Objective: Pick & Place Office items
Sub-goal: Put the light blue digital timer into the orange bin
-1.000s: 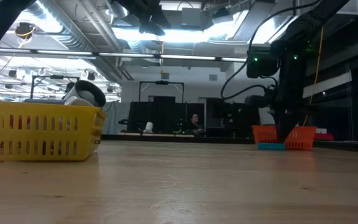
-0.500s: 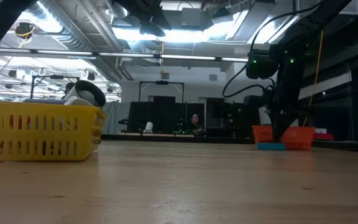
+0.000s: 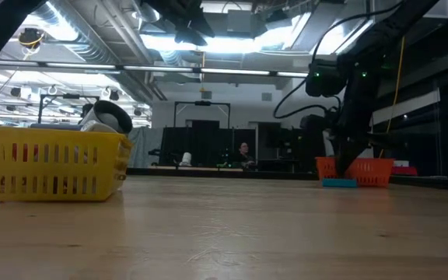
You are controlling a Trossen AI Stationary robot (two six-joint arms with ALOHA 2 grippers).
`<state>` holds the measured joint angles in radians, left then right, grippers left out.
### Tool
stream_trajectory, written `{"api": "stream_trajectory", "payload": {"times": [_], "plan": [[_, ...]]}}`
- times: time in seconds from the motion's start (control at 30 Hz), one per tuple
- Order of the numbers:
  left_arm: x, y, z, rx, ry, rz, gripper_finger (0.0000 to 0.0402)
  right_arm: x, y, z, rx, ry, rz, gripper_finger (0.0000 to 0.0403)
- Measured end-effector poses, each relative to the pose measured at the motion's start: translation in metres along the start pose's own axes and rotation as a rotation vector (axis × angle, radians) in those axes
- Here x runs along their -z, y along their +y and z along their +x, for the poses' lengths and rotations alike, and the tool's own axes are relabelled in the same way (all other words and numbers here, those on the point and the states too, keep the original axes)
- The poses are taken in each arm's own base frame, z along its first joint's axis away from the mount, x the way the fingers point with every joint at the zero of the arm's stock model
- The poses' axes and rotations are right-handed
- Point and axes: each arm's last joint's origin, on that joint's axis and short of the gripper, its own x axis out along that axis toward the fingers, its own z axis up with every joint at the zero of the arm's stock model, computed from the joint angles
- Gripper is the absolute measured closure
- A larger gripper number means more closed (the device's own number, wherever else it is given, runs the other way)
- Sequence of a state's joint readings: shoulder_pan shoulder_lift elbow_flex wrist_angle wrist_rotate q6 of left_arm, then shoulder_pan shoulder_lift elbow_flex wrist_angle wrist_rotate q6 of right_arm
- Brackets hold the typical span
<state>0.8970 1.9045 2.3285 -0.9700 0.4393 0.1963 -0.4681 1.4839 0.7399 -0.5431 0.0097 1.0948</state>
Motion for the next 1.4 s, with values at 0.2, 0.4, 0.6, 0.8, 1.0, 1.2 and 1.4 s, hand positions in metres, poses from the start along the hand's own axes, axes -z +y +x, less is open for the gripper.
{"api": "stream_trajectory", "payload": {"times": [0.2, 0.4, 0.6, 0.8, 1.0, 1.2, 1.4], "plan": [[0.0, 0.0, 0.0, 0.0, 0.0, 0.0, 0.0137, 0.013, 0.006, 0.008, 0.022, 0.024, -0.011, 0.0403], [0.001, 0.001, 0.0, -0.001, 0.009, 0.0, 0.0137, 0.02, 0.013, 0.025, 0.038, 0.049, -0.023, 0.0403], [0.005, 0.003, -0.001, 0.0, 0.037, -0.01, 0.0137, 0.016, 0.038, -0.004, -0.167, 0.047, -0.068, 0.0403], [0.005, 0.003, 0.0, 0.0, 0.038, 0.003, 0.0137, 0.007, 0.049, -0.024, -0.205, -0.038, -0.077, 0.0403], [0.004, 0.003, 0.0, -0.001, 0.034, 0.018, 0.0137, 0.004, 0.03, -0.015, -0.005, -0.012, -0.079, 0.0403], [0.004, 0.003, -0.001, -0.002, 0.034, 0.017, 0.0137, 0.001, 0.017, -0.007, 0.036, -0.001, -0.062, 0.0403], [0.004, 0.003, -0.001, -0.002, 0.034, 0.017, 0.0137, 0.001, 0.007, 0.0, 0.071, -0.001, -0.045, 0.0403]]}}
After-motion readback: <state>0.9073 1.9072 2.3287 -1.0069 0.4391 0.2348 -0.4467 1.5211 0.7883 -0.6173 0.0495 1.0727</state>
